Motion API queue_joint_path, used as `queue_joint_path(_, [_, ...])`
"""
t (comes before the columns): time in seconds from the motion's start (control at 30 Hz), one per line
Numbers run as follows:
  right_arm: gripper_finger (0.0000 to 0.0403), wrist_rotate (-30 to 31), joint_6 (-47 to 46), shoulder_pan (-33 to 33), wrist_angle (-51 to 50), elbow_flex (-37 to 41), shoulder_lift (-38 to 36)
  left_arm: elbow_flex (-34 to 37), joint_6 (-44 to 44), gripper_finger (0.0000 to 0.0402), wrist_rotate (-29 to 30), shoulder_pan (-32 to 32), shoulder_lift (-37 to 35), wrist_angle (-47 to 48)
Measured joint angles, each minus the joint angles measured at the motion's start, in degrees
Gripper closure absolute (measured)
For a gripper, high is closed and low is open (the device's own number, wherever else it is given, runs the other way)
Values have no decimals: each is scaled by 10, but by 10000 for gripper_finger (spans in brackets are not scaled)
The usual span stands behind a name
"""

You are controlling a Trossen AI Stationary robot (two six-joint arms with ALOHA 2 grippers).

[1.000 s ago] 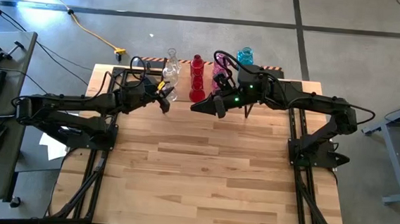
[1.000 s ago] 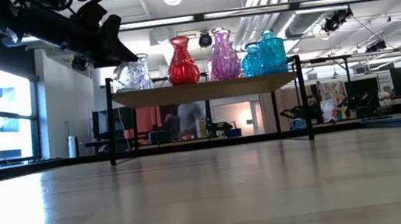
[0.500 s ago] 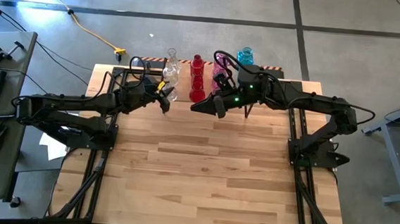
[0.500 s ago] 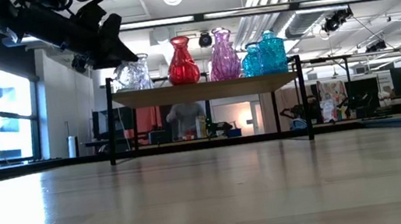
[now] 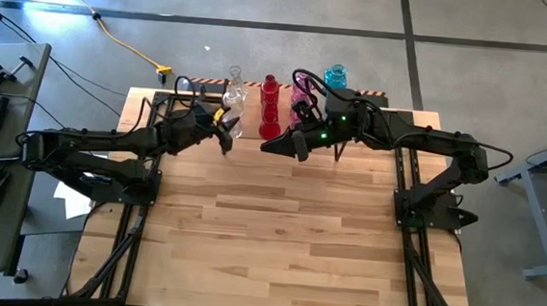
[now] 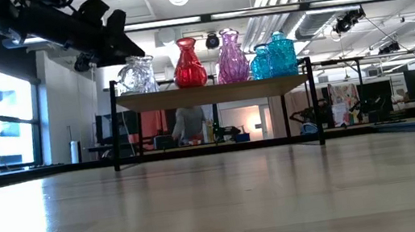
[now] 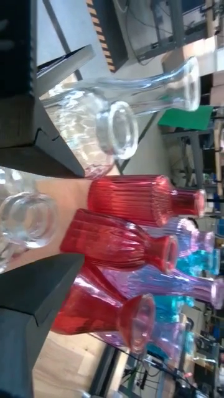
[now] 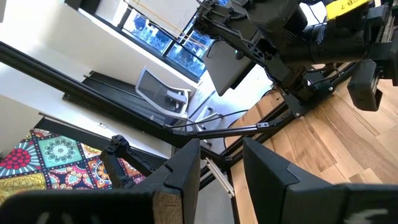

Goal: Sort vases onto shelf
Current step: Put the transparent vase on the shelf aligned with the other transparent vases

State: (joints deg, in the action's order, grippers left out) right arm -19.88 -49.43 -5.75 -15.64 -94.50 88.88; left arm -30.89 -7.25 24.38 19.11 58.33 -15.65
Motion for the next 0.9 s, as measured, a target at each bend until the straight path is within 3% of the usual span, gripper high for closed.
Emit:
queue_joint_path(0.33, [300,0,0,0,0,0,0,0,31,204,2,0,-21,-38])
queue_joint_path(0.57, [300,0,0,0,0,0,0,0,66,204,-7,-18,-80,-36])
queue_joint_path(0.9, [300,0,0,0,0,0,0,-1,45,204,-111,-68,-179,114])
